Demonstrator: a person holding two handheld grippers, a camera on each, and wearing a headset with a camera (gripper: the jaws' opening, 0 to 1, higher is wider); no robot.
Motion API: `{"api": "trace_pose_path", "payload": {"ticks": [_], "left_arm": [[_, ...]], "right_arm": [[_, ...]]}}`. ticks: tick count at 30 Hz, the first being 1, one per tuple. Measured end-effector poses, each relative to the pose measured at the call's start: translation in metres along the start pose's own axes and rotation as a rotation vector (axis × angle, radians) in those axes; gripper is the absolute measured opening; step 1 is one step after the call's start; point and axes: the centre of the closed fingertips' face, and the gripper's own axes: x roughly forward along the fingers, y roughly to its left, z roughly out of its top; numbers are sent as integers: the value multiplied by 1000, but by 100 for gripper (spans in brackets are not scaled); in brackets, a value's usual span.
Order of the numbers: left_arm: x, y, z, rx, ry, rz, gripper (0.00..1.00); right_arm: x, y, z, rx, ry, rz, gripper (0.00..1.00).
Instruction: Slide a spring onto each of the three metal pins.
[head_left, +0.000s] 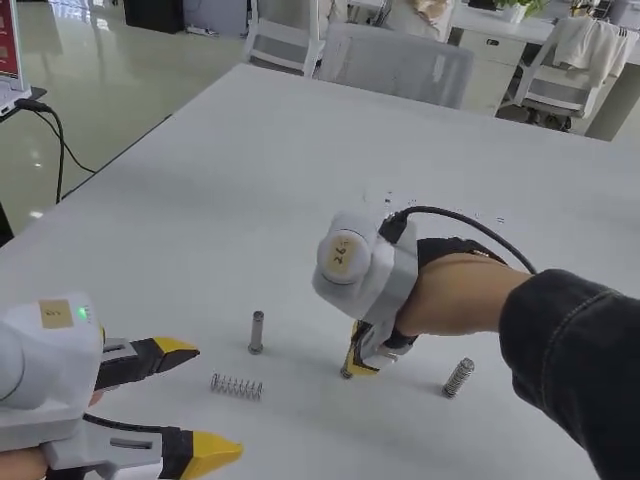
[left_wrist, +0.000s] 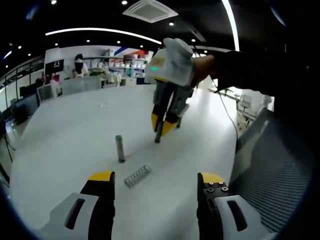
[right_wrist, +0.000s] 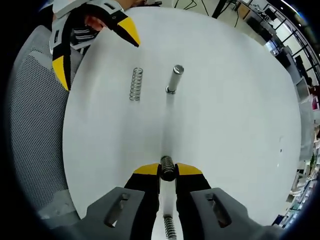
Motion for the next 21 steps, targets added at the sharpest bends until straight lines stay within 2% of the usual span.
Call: {"api": "trace_pose_path", "payload": {"ticks": [7,11,17,21], "left_arm": [[1,0,0,1,5,-2,62],[1,-1,-1,2,9,-2,61],[0,-1,-1,5,11,-1,61],[1,-1,-2,7,14,-2,61]], "right_arm": [[1,2,-1,7,-8,8,9],[0,3,-1,14,-21,14,12],[-9,3,2,22,-50,3,16],[-18,2,9,7,-71,-23,17]]}}
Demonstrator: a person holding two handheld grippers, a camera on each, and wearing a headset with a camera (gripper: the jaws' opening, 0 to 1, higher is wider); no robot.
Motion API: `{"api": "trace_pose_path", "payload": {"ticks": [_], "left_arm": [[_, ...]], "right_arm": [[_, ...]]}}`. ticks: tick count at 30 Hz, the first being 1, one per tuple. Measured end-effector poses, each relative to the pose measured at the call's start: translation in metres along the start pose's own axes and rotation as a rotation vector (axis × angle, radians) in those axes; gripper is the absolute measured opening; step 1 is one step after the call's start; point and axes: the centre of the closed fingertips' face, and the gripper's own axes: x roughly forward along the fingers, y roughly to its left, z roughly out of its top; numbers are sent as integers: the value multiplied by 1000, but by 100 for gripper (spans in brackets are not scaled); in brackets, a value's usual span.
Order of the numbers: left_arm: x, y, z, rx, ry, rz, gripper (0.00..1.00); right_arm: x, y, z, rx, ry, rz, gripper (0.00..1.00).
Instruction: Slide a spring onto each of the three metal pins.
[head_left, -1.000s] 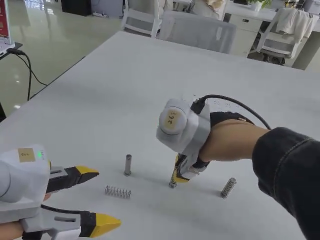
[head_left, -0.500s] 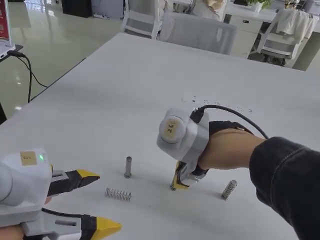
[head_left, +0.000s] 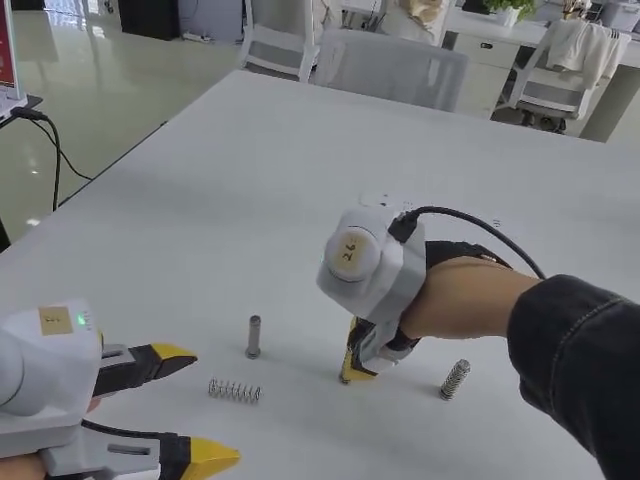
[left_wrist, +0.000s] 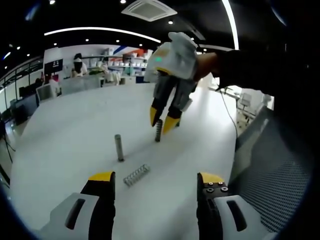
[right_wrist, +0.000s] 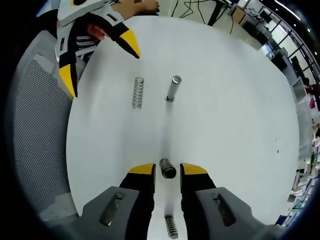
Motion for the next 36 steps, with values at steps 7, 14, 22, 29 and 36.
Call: {"api": "trace_pose_path", "payload": {"ticks": [7,14,22,29,36], "left_arm": [[0,0,0,3,5,-2,61],[-1,1,-1,2,7,1,61],[-1,0,-5,-7,11,1,61],[-1,1,-8,-12,15,0,61],[0,1,-11,-17,22,-1,60]], "right_arm": [[-12,3,20,-35,-37,-25,17],[-11,20,45,-55,-100,2,17],[1,39,67,-48,-155,60,14],[14,46,79,-15,-195,90,13],[28,47,82,20,-204,95,12]]}}
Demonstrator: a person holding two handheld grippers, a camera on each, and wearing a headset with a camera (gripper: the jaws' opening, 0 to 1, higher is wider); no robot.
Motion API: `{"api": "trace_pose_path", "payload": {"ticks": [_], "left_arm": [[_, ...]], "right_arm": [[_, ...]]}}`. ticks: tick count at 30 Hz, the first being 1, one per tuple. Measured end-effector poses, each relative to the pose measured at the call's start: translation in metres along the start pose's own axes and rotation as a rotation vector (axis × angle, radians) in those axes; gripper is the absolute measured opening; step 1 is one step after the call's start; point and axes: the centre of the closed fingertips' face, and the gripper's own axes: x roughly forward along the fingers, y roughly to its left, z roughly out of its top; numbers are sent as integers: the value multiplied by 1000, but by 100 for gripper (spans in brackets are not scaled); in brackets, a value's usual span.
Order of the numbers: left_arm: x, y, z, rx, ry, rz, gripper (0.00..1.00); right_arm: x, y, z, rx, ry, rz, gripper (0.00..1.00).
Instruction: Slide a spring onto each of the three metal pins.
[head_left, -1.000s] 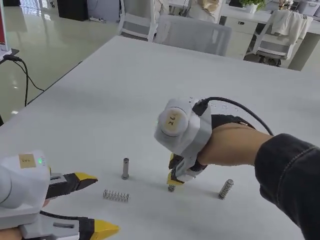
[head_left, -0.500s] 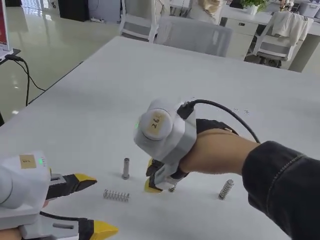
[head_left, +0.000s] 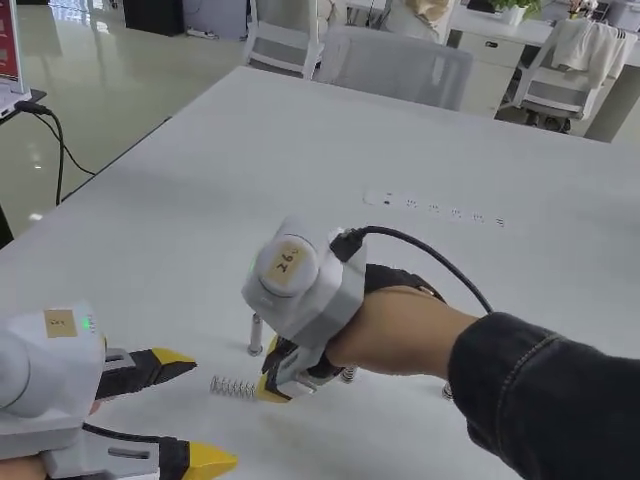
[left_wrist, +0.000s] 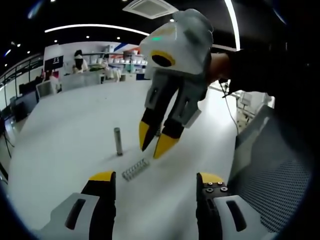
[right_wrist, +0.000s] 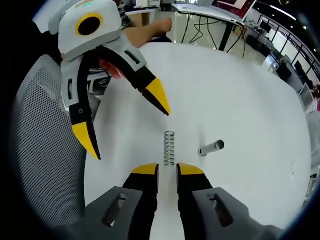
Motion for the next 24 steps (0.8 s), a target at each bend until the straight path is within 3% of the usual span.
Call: {"api": "trace_pose_path", "payload": {"ticks": [10,24], "left_arm": [[0,-1,-1,-4,1,0,60],[0,-1,-2,-6,6,1,59]], "right_arm": [[15,-1,-3,10,14,-2,11],[23,-2,-7,-4,40,-9,10]]}}
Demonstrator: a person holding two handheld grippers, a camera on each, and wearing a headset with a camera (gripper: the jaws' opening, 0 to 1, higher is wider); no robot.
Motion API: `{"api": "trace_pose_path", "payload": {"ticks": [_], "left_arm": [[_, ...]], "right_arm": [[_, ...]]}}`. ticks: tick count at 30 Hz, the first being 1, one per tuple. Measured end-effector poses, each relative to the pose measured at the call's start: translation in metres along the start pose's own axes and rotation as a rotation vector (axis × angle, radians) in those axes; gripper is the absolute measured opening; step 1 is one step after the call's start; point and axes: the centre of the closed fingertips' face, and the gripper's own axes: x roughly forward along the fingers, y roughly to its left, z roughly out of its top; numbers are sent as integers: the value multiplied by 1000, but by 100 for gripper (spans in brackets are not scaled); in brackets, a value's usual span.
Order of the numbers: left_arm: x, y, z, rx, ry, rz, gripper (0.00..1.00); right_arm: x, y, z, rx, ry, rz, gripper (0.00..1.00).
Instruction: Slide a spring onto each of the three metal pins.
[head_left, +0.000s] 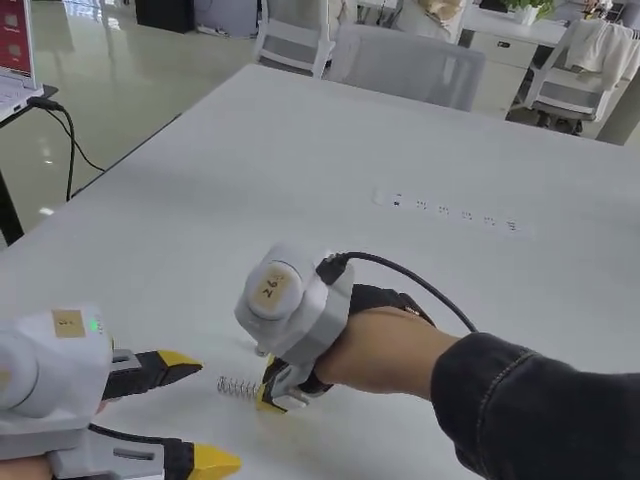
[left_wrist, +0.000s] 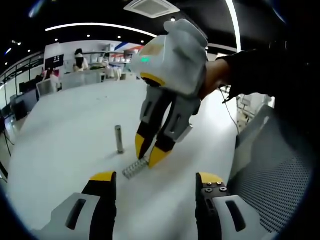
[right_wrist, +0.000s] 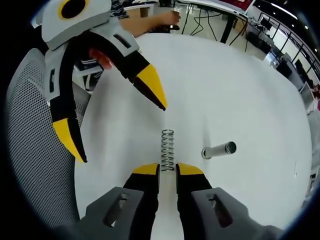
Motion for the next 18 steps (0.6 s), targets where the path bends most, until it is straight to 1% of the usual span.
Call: {"api": "trace_pose_path", "payload": {"ticks": [2,3,6,12,14,18], "left_arm": [[0,0,0,0,1,1,59],[-1,0,0,0,1,2,59],[-2,1,1,0,-1,6,59],[-1,0,3,7,1,2,58],[0,-2,5,13,1,-3,58],[1,-4,8,24,3,-12,58]], "right_arm": [[1,1,-1,-9,5,0,8],[1,1,1,-7,-3,0,8],[0,0,-1,-17,1,-5,8],[-9,4,-1,1,-10,4,8],[-13,6,-3,6,-11,12,8],[-22,12,-7,26,-17,45,8]]}}
